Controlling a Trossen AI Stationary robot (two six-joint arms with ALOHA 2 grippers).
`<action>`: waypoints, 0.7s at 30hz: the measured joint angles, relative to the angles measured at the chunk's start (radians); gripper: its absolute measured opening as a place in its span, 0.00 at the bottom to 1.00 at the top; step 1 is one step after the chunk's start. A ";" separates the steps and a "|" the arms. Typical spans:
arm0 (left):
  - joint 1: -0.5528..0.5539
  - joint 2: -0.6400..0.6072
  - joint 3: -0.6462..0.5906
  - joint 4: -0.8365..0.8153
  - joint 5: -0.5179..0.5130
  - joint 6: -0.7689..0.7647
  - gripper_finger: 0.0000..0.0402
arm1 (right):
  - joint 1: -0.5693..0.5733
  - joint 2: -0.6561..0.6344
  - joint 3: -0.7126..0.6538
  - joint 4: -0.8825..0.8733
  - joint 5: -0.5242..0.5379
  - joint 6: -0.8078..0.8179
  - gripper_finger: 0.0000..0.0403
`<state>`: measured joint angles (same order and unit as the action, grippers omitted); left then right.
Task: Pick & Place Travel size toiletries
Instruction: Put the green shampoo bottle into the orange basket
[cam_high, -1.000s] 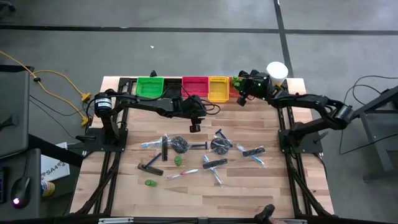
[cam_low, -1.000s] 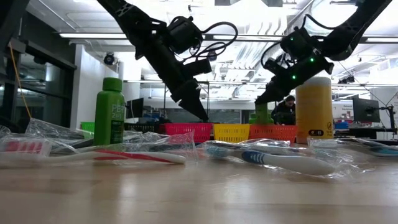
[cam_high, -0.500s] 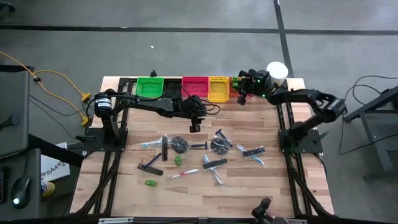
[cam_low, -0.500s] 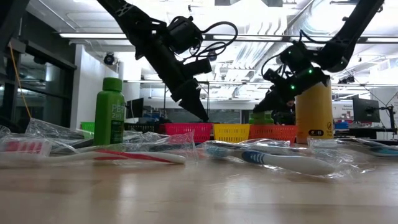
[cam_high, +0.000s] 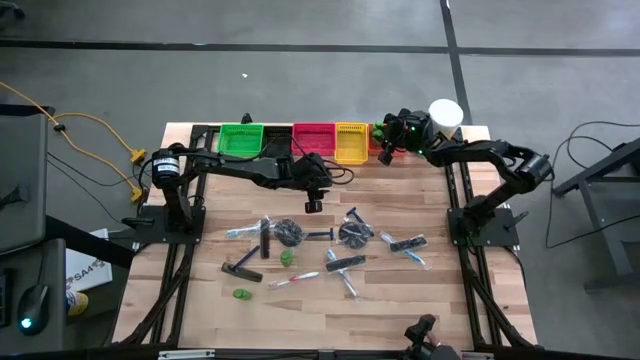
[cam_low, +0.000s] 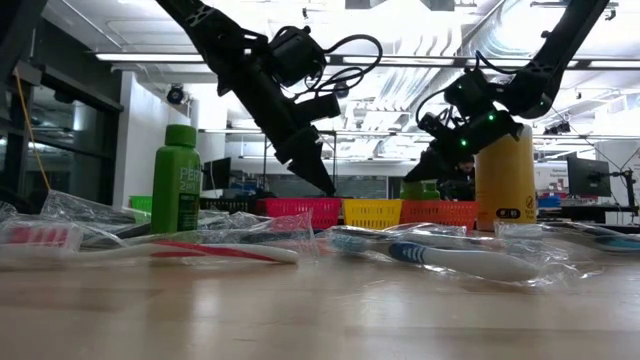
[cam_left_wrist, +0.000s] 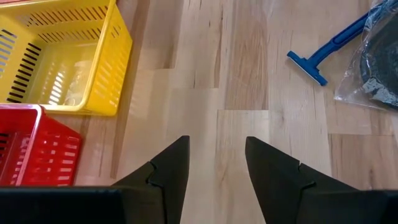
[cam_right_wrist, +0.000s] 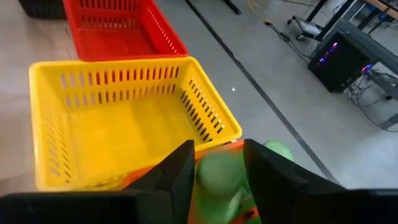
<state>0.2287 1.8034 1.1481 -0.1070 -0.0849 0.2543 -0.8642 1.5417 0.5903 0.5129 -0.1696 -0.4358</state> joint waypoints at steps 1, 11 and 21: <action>0.000 0.000 0.000 0.000 0.000 0.000 0.38 | 0.000 0.000 0.000 0.000 0.000 0.006 0.33; 0.000 0.000 0.000 0.000 0.000 0.000 0.38 | 0.000 0.000 0.000 0.012 0.058 0.047 0.28; 0.000 0.000 0.000 0.000 0.000 -0.001 0.38 | -0.002 -0.002 0.000 0.053 0.084 0.126 0.33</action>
<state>0.2284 1.8034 1.1481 -0.1070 -0.0849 0.2531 -0.8658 1.5397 0.5907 0.5657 -0.0857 -0.3099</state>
